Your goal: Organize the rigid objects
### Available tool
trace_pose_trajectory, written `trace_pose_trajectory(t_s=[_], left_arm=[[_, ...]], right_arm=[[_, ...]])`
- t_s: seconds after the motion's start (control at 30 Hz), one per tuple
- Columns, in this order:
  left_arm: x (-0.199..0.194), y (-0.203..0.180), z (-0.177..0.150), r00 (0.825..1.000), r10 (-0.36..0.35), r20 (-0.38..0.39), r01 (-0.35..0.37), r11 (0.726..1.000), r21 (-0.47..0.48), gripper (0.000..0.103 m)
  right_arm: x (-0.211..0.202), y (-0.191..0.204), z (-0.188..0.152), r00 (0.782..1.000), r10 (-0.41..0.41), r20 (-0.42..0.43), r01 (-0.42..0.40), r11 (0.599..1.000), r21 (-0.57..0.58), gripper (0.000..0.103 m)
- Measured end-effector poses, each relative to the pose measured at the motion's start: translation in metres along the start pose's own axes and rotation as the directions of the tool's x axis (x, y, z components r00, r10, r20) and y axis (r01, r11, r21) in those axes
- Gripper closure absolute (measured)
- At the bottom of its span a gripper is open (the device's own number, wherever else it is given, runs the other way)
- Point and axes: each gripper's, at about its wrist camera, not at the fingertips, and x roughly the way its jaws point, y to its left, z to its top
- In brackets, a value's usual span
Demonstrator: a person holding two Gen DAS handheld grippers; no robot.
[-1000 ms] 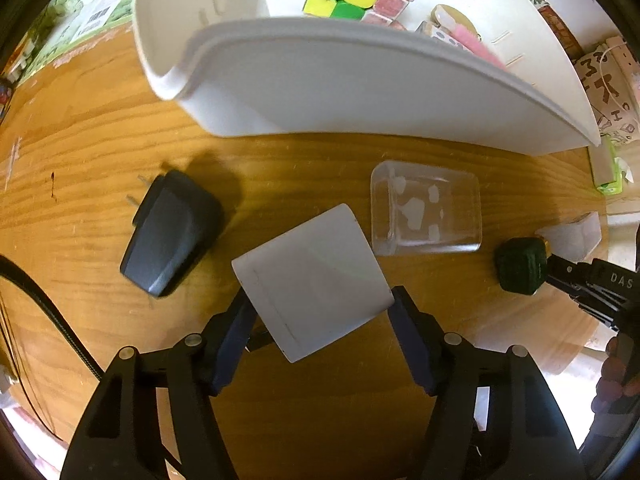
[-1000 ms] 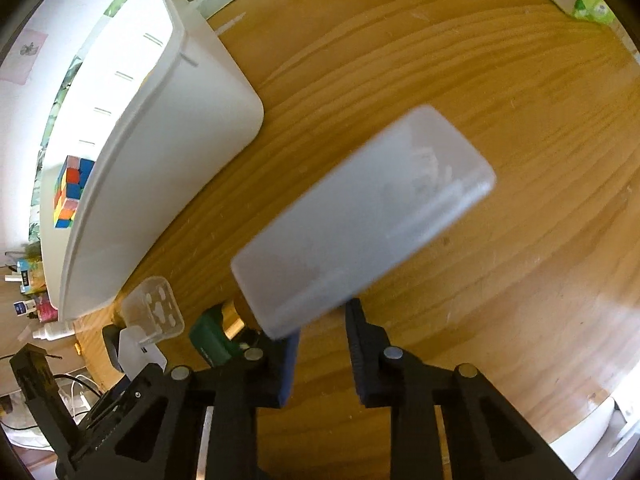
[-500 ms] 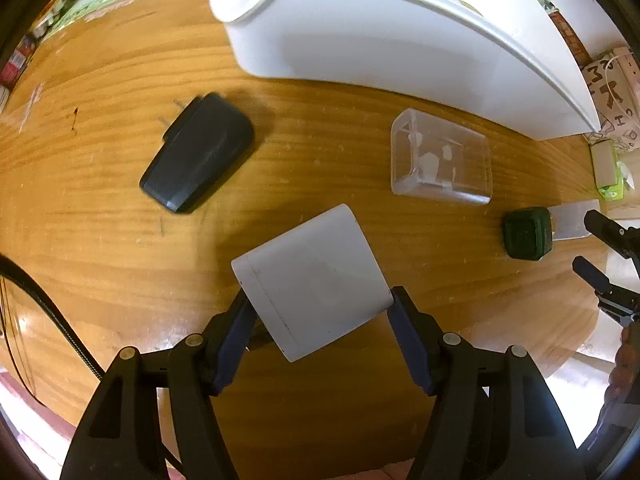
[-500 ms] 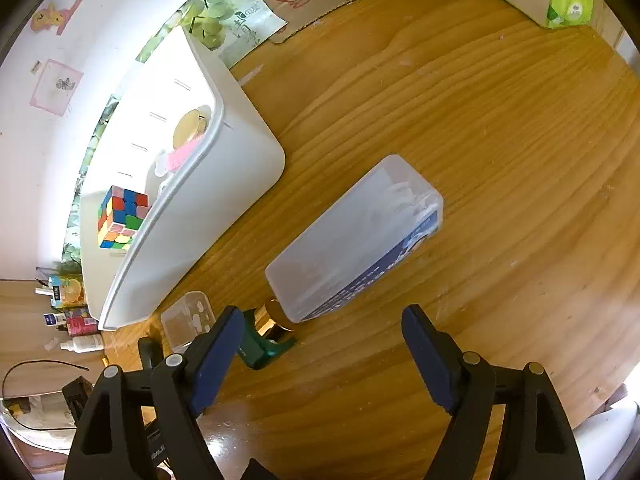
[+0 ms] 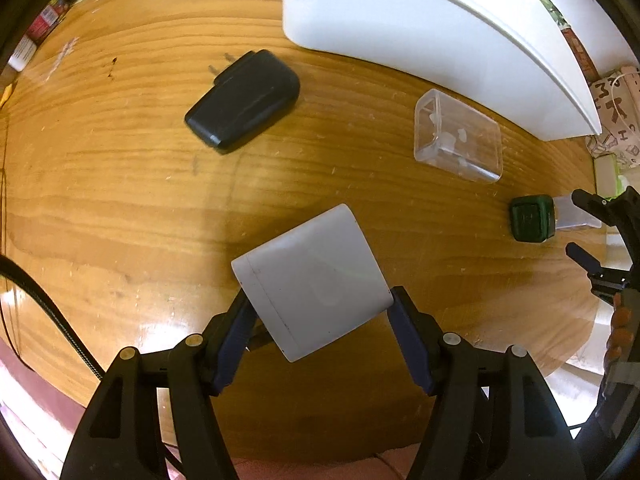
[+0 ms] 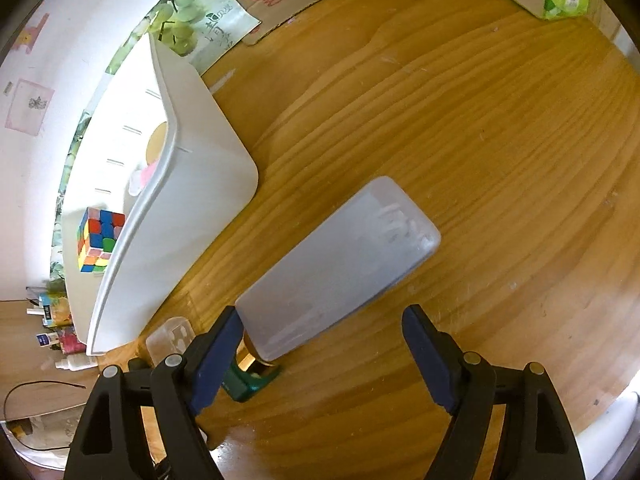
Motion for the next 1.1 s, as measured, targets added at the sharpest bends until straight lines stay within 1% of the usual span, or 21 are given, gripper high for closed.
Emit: trace_pose_trajectory(t_s=[0.07,0.13,0.17,0.23,0.27,0.3,0.33,0.4,0.43,0.47,0.5,0.63,0.7,0.93,0.97,1.03,1.1], left_arm=[[0.002,-0.002,-0.004,1.0,0.0,0.002,0.0,1.0,-0.014,0.033],[0.001,-0.001,-0.01,1.0,0.001,0.003,-0.001,1.0,-0.027,0.033],[0.001,-0.001,-0.013,1.0,0.001,0.005,0.0,0.999,-0.033,0.033],[0.0,-0.002,-0.016,1.0,0.002,0.007,-0.002,0.999,-0.043,0.033],[-0.001,-0.003,-0.019,1.0,0.002,0.008,-0.002,0.999,-0.047,0.033],[-0.006,-0.006,-0.012,1.0,0.003,0.008,-0.002,0.999,-0.051,0.033],[-0.006,-0.007,-0.015,1.0,0.003,0.009,-0.003,0.998,-0.059,0.033],[0.0,-0.022,-0.01,1.0,0.006,0.008,-0.005,0.997,-0.071,0.033],[-0.001,-0.023,-0.012,1.0,0.005,0.008,-0.005,0.997,-0.079,0.033],[0.0,-0.024,-0.013,1.0,0.005,0.007,-0.004,0.996,-0.086,0.033],[0.001,-0.027,-0.014,1.0,0.004,0.006,-0.003,0.996,-0.094,0.033],[0.001,-0.038,-0.019,1.0,-0.001,0.005,0.002,0.991,-0.131,0.033],[0.004,-0.045,-0.016,1.0,-0.001,0.004,0.001,0.99,-0.144,0.033],[-0.003,-0.064,-0.021,1.0,-0.028,0.003,0.028,0.983,-0.182,0.033],[-0.003,-0.067,-0.015,1.0,-0.029,0.003,0.029,0.983,-0.183,0.033],[-0.007,-0.073,-0.014,0.999,-0.032,0.01,0.034,0.982,-0.184,0.033],[-0.015,-0.071,-0.008,0.999,-0.037,0.023,0.04,0.982,-0.183,0.033]], right_arm=[[0.001,0.002,0.001,1.0,-0.017,0.006,0.018,1.0,-0.014,0.021],[-0.001,0.004,0.002,1.0,-0.014,0.006,0.014,0.999,-0.029,0.026],[-0.001,0.003,0.003,1.0,0.004,0.003,-0.004,0.999,-0.035,0.034],[0.0,0.002,0.003,1.0,0.014,-0.01,-0.014,0.999,-0.042,0.044],[0.0,0.002,0.004,1.0,0.012,-0.017,-0.012,0.999,-0.05,0.054],[0.001,0.001,0.004,1.0,0.008,-0.025,-0.009,0.998,-0.057,0.064],[0.002,0.0,0.004,0.999,0.007,-0.032,-0.009,0.998,-0.06,0.068],[0.003,-0.003,0.006,0.999,0.013,-0.052,-0.017,0.998,-0.067,0.081],[0.003,-0.005,0.006,0.998,0.018,-0.059,-0.022,0.997,-0.071,0.084],[0.002,-0.006,0.007,0.998,0.021,-0.067,-0.026,0.996,-0.081,0.093],[0.002,-0.007,0.007,0.997,0.026,-0.074,-0.033,0.995,-0.089,0.099],[-0.004,-0.015,0.01,0.994,0.052,-0.098,-0.064,0.991,-0.118,0.1],[-0.009,-0.018,0.012,0.993,0.06,-0.103,-0.074,0.987,-0.14,0.101],[-0.029,-0.021,0.022,0.992,0.059,-0.109,-0.082,0.974,-0.213,0.102],[-0.032,-0.021,0.023,0.993,0.053,-0.106,-0.077,0.97,-0.23,0.102],[-0.033,-0.022,0.025,0.992,0.055,-0.112,-0.081,0.968,-0.238,0.102],[-0.036,-0.024,0.027,0.992,0.055,-0.117,-0.083,0.967,-0.241,0.102]])
